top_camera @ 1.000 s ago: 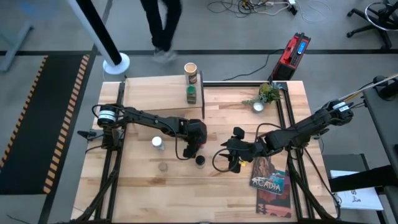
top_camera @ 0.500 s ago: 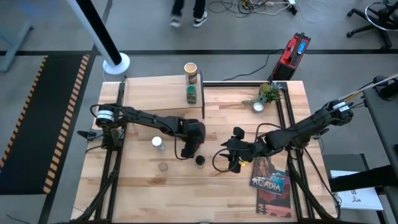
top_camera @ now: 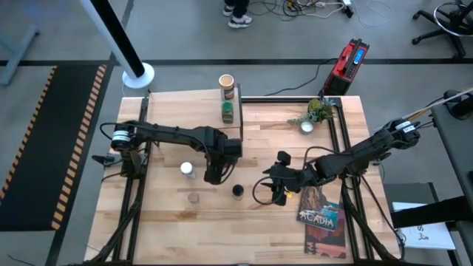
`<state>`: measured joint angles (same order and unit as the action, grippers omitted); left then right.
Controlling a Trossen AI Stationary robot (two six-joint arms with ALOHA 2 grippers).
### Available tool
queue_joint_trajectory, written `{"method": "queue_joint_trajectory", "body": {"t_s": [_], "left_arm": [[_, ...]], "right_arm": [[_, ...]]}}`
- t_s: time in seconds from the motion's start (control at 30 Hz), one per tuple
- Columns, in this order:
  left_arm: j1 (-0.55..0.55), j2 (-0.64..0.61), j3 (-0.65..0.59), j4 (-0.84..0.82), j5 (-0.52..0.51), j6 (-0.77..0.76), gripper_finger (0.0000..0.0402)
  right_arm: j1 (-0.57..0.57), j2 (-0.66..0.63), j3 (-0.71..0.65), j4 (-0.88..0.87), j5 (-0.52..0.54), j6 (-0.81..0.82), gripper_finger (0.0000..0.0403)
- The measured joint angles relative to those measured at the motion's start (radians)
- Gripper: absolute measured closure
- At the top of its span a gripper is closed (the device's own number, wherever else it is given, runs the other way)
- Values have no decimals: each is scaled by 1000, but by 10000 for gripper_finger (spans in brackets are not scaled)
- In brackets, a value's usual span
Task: Shelf spices
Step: Put the red seasoning can on the shelf
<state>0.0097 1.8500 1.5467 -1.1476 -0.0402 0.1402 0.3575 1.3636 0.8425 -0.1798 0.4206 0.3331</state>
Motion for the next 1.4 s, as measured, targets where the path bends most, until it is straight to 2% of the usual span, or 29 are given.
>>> {"method": "queue_joint_trajectory", "body": {"t_s": [0.17,0.47,0.63,0.87,1.03,1.4], "left_arm": [[0,-54,6,-24,0,-10,215],[9,-256,-102,20,-29,-52,215],[46,-330,-117,34,-55,-56,212],[145,-351,-73,-19,-55,5,211],[252,-347,-56,-30,-16,66,212],[413,-347,-55,49,3,187,212]], "right_arm": [[5,0,-8,0,-1,9,222],[18,1,-21,10,0,14,222],[18,1,-21,52,0,0,222],[18,1,-22,59,0,-3,222],[18,1,-23,58,0,-3,222],[18,1,-34,58,-1,-3,222]]}}
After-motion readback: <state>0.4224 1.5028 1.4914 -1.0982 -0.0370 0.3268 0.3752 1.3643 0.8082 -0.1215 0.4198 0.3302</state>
